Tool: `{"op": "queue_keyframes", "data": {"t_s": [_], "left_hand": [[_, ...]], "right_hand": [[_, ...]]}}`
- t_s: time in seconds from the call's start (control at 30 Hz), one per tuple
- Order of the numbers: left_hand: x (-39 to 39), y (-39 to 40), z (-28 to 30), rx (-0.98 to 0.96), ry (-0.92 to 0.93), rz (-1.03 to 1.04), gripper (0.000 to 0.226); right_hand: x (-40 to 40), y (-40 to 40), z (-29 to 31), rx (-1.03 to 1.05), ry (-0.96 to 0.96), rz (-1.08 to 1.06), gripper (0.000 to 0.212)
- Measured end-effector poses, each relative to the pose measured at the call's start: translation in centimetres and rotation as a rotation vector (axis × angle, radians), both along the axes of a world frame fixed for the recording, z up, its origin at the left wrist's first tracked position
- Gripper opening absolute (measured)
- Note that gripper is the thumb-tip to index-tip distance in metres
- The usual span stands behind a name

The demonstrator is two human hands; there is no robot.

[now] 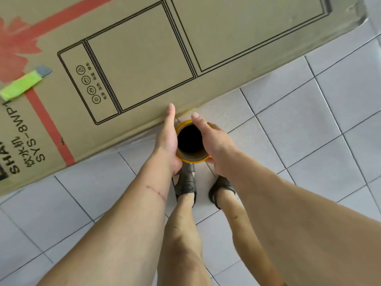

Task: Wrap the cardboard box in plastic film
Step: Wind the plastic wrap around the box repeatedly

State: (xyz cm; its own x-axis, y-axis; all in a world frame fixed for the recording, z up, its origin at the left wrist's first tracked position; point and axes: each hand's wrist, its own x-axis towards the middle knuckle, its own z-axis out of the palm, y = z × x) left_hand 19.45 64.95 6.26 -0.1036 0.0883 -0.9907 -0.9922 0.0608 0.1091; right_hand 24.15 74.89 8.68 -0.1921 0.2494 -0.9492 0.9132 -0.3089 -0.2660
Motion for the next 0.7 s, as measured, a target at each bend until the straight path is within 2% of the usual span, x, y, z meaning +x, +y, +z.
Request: {"op": "queue_keyframes", "data": {"t_s": [0.07, 0.13, 0.2, 0.3, 0.4, 0.5, 0.57, 0.63, 0.7], "left_hand": [[0.1, 0.4, 0.0, 0.058, -0.027, 0.01, 0.112], [0.7, 0.5, -0.2, 0.088, -0.043, -0.004, 0.121], [1.0, 0.9, -0.5, 0.065, -0.009, -0.051, 0.119], [0.9, 1.8, -1.3, -0.063, 0.084, -0.058, 0.104], [0.5, 2.7, -1.1, 0.038, 0.042, -0.002, 0.106], [0.9, 3.1, -0.7, 0.103, 0.013, -0.014, 0.114], [1.1, 3.7, -0.5, 0.099, 0.021, -0.06, 0.118], [0.8, 4.5, -0.9, 0.017, 0.035, -0.1, 0.115], [0.3, 5.4, -1.3, -0.058, 0.042, -0.125, 0.111]], "right_hand": [[-0.3, 0.5, 0.2, 0.043, 0.014, 0.027, 0.085], [-0.6, 1.1, 0.3, 0.116, 0.04, 0.167, 0.087], [-0.9, 2.0, 0.2, 0.159, 0.065, 0.224, 0.086], [-0.8, 2.7, 0.2, 0.092, 0.012, 0.115, 0.084], [-0.5, 3.1, -0.1, -0.01, -0.034, 0.016, 0.088], [-0.6, 4.0, 0.1, 0.068, 0.016, 0.084, 0.081], [-0.7, 4.8, 0.1, 0.114, 0.05, 0.167, 0.084], [-0.8, 5.4, 0.1, 0.112, 0.057, 0.176, 0.085], [-0.7, 5.8, 0.0, 0.053, 0.035, 0.101, 0.084]]}}
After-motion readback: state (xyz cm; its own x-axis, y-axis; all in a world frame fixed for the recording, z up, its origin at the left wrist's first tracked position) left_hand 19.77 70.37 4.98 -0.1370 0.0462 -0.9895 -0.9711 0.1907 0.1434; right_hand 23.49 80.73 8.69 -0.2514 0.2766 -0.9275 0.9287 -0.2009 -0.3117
